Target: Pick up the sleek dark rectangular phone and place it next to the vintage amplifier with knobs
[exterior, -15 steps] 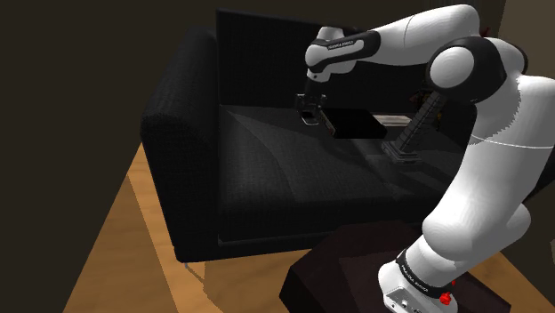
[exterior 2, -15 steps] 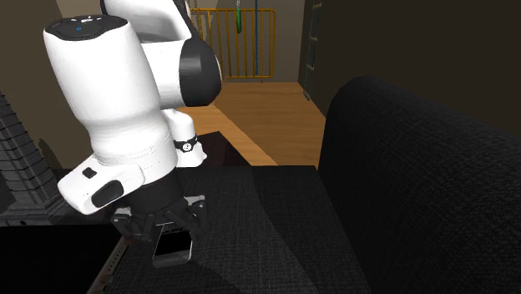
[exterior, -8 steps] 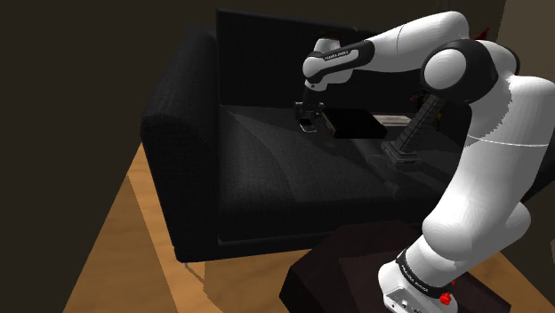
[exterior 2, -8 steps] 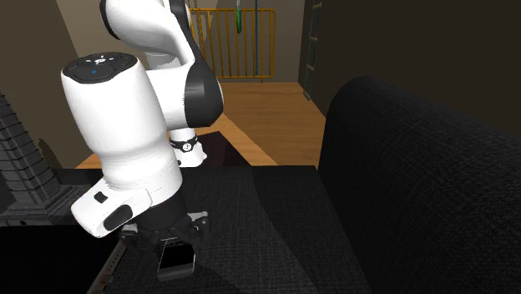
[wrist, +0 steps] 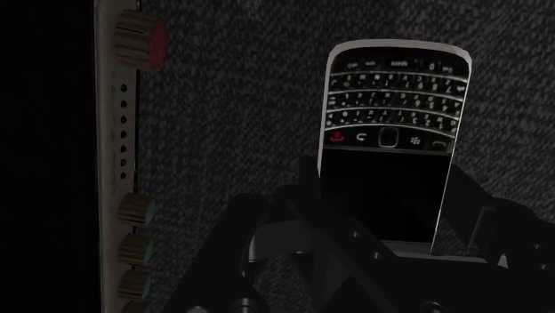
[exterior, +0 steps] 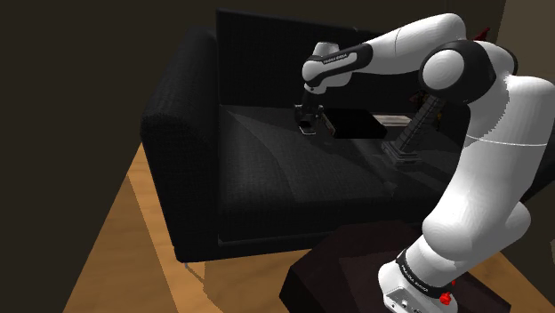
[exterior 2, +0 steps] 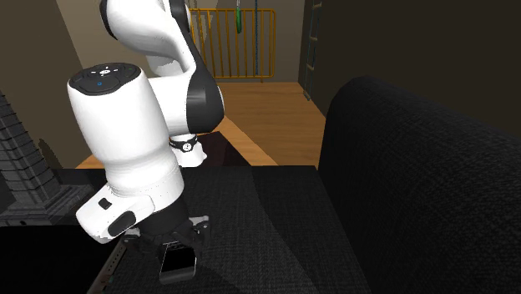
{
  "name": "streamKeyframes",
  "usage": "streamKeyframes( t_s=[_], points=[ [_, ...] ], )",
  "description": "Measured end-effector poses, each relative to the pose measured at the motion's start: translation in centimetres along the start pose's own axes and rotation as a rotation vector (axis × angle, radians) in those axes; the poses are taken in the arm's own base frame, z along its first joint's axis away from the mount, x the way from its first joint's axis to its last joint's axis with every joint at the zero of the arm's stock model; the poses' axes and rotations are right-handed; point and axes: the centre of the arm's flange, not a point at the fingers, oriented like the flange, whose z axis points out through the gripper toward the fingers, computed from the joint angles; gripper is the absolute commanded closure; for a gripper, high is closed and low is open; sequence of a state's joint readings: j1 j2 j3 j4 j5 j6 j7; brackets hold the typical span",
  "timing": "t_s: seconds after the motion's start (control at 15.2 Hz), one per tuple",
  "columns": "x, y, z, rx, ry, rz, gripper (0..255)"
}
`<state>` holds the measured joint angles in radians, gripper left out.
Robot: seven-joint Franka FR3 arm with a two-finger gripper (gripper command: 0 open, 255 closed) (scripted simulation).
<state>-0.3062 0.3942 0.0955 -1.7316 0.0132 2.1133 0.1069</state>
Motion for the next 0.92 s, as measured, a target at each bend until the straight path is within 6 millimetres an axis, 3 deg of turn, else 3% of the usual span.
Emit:
streamKeyframes(
  t_s=[0.4, 0.66, 0.92],
  points=[
    [0.0, 0.0, 0.0, 0.0, 0.0, 0.0, 0],
    [0.2, 0.0, -3.9, 0.0, 0.002, 0.0, 0],
    [0.0, 0.0, -4.9, 0.0, 0.001, 0.0, 0]
  ],
)
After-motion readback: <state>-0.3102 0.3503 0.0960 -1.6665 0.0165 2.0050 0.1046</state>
